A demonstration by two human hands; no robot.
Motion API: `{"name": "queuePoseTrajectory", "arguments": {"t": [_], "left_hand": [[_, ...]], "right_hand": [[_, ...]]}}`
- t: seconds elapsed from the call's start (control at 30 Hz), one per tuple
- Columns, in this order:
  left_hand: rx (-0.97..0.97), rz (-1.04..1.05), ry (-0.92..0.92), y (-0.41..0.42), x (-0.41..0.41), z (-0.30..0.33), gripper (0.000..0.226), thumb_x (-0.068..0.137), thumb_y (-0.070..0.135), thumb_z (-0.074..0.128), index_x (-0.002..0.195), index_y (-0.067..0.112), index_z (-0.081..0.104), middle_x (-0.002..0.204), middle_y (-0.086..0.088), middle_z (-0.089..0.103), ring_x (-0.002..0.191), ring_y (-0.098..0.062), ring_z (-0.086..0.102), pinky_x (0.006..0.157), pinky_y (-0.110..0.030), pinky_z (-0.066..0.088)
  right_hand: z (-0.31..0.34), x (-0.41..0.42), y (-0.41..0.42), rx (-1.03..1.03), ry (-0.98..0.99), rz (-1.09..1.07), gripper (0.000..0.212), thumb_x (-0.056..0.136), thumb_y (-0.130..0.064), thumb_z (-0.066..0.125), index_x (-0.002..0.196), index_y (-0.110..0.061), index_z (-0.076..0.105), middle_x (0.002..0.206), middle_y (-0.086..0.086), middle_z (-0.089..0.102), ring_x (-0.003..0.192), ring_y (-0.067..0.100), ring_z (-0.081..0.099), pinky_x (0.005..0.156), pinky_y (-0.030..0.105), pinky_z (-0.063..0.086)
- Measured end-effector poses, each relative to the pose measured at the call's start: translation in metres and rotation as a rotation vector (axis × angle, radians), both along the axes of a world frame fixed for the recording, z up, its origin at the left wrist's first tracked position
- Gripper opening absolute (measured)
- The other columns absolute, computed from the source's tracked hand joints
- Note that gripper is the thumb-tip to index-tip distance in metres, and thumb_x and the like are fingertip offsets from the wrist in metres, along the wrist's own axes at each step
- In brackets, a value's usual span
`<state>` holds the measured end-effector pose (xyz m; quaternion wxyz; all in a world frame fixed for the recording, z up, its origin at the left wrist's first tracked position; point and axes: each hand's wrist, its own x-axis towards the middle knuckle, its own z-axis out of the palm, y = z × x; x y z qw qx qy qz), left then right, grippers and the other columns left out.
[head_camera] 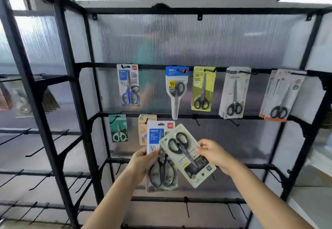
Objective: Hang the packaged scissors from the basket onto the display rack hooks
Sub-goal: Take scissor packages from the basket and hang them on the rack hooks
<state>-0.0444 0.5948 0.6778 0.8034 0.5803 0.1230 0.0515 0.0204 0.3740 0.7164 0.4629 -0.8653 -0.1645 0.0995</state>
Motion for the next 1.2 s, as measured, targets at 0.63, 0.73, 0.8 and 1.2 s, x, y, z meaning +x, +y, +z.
{"name": "queuePoseTrajectory", "arguments": {"t": [0.63, 0.73, 0.8, 1.2], "left_hand": [[0.049, 0.082, 0.149, -0.033, 0.057, -0.036, 0.021, 0.087, 0.014, 0.065, 0.103, 0.000, 0.067, 0.095, -0.019, 0.072, 0.090, -0.037, 0.068, 0.083, -0.049, 0.055], [0.110, 0.086, 0.178, -0.019, 0.059, -0.035, 0.019, 0.087, 0.014, 0.066, 0.101, 0.002, 0.068, 0.090, -0.017, 0.073, 0.084, -0.034, 0.070, 0.078, -0.045, 0.056], [0.153, 0.072, 0.186, -0.011, 0.060, -0.035, 0.020, 0.086, 0.015, 0.067, 0.101, 0.002, 0.069, 0.090, -0.017, 0.073, 0.085, -0.034, 0.069, 0.081, -0.047, 0.056], [0.289, -0.089, 0.181, 0.022, 0.056, -0.028, 0.029, 0.080, 0.013, 0.070, 0.104, -0.002, 0.066, 0.096, -0.017, 0.072, 0.087, -0.030, 0.070, 0.077, -0.039, 0.058]], "right_hand": [[-0.031, 0.068, -0.031, -0.098, 0.064, 0.103, 0.012, 0.098, -0.017, 0.048, 0.103, -0.017, 0.058, 0.103, -0.003, 0.066, 0.095, 0.011, 0.063, 0.077, 0.029, 0.048], [-0.011, 0.079, -0.026, -0.285, -0.022, 0.228, 0.011, 0.098, -0.015, 0.048, 0.101, -0.022, 0.056, 0.102, -0.009, 0.063, 0.092, 0.002, 0.058, 0.077, 0.020, 0.044], [0.004, 0.087, -0.016, -0.459, -0.105, 0.326, 0.012, 0.096, -0.016, 0.051, 0.103, -0.023, 0.059, 0.104, -0.009, 0.062, 0.096, 0.007, 0.058, 0.084, 0.025, 0.046], [0.053, 0.087, 0.068, -0.894, -0.398, 0.483, 0.021, 0.091, -0.013, 0.058, 0.111, -0.016, 0.064, 0.113, 0.001, 0.062, 0.100, 0.020, 0.059, 0.084, 0.034, 0.049]]}}
